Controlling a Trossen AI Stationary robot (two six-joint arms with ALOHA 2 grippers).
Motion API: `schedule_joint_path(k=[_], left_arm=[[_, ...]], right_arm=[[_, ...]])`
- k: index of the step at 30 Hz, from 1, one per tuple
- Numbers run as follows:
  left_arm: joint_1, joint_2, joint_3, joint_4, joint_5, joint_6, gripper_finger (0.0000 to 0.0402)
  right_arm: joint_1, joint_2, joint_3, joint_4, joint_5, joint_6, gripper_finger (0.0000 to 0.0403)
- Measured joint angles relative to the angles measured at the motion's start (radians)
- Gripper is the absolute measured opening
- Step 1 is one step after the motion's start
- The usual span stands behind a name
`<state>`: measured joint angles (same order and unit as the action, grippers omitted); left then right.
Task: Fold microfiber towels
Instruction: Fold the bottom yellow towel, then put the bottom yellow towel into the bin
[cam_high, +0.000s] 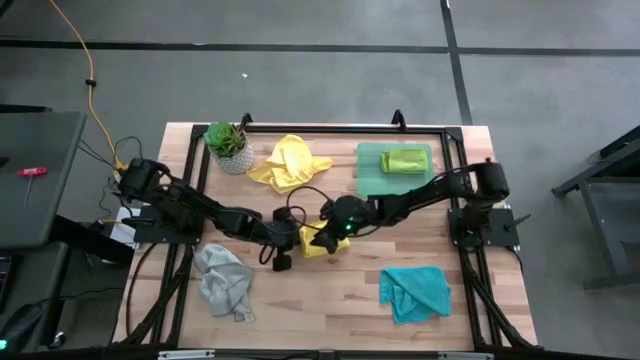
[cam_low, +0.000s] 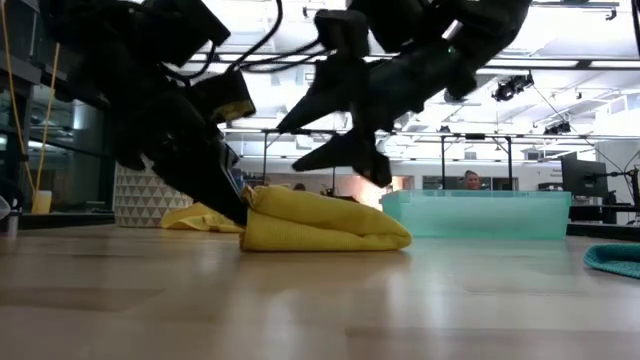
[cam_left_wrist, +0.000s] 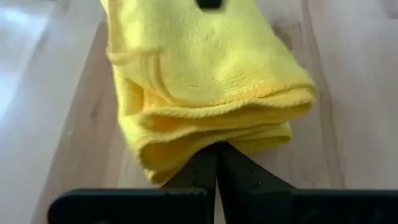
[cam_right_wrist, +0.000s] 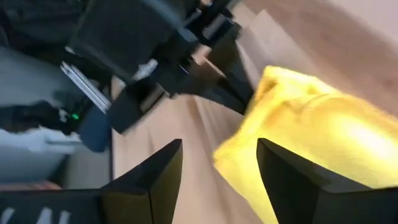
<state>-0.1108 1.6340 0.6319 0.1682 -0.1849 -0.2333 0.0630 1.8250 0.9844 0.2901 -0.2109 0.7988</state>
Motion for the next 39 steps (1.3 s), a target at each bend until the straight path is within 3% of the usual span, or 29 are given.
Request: schedule_joint_path(k=[8,14,19,22,31,39], left_arm=[[0.000,-0.217,0.000,-0.207,-0.019,-0.016,0.0000],[-0.003,-0.310,-0.001,-0.112,-0.135,-0.090,0.0000],[0.010,-0.228,0.001,0.099,-0.134,-0.075,0.0000],[0.018,-0.151,0.001,0.177,-0.096,-0.078,0.0000],[0.019,0.018,0.000,0.211,-0.025,-0.157,0.0000],[0.019,0.099,0.001,0.107,0.008,-0.157,0.0000]], right_arm=[[-0.014,-0.186,-0.012,-0.412,0.106,-0.238,0.0200],[-0.028,-0.302,-0.226,-0.365,0.123,-0.141,0.0200],[-0.075,-0.338,-0.423,-0.062,0.111,0.154,0.0200],[-0.075,-0.333,-0.475,0.040,0.085,0.249,0.0200],[-0.056,-0.333,-0.481,0.048,0.112,0.283,0.0200],[-0.056,-0.333,-0.481,0.043,0.151,0.278,0.0200]])
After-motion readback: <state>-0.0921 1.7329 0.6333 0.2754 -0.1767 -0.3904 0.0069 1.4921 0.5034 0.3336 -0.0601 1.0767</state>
